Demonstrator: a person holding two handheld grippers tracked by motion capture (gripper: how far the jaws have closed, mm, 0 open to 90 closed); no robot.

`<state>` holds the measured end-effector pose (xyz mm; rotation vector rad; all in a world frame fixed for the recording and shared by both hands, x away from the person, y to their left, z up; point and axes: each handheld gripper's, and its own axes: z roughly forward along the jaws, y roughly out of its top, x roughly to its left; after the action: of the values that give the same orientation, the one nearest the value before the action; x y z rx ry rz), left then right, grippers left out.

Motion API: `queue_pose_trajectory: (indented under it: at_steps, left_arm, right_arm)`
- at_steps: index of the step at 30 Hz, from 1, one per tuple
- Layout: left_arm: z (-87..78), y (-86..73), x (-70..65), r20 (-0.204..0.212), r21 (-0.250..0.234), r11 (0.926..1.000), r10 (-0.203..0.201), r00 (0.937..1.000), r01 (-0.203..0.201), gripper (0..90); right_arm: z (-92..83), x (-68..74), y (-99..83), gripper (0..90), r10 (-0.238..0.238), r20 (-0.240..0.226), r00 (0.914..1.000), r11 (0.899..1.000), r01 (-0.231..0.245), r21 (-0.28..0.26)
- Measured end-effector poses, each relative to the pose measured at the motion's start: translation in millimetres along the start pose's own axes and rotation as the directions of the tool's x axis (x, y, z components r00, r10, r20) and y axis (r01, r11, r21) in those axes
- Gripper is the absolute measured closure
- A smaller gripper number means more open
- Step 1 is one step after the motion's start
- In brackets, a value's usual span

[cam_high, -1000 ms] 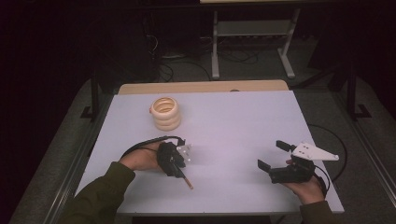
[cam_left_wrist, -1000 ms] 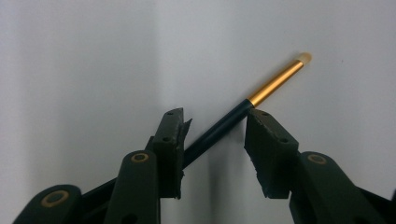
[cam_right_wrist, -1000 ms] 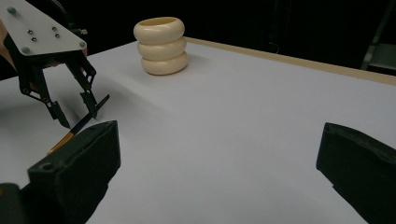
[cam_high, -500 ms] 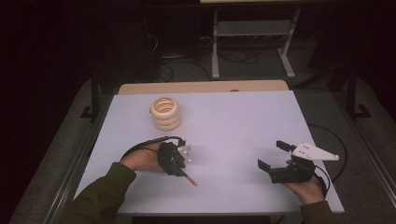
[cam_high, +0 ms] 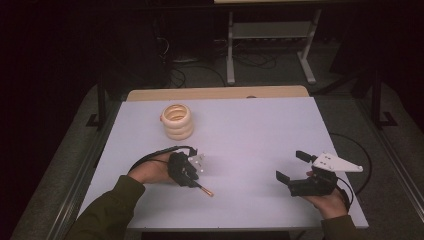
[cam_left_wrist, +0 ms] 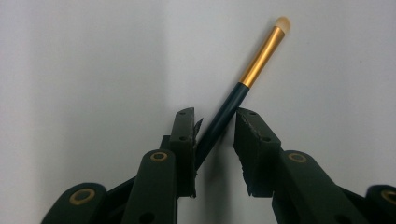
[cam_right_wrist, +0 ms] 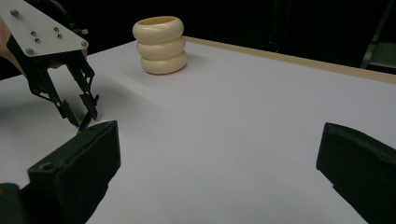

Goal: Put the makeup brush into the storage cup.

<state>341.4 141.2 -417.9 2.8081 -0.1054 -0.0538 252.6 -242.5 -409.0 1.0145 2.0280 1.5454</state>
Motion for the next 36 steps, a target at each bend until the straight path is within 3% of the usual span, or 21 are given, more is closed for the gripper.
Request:
queue_pose_trajectory:
  at_steps: [7, 36]
  left_arm:
    - [0.1, 1.2, -0.3, 0.002, 0.006, 1.0000, 0.002, 1.0000, -0.002, 71.3]
    - [2.1, 14.6, -4.0, 0.001, 0.108, 0.9930, 0.049, 0.9988, -0.048, 81.0]
  right_arm:
    - [0.0, 0.0, 0.0, 0.0, 0.003, -0.001, 1.0000, 1.000, -0.003, 0.001]
    - [-0.4, -0.7, 0.1, 0.0, 0.006, 0.000, 1.0000, 1.000, -0.006, -0.004]
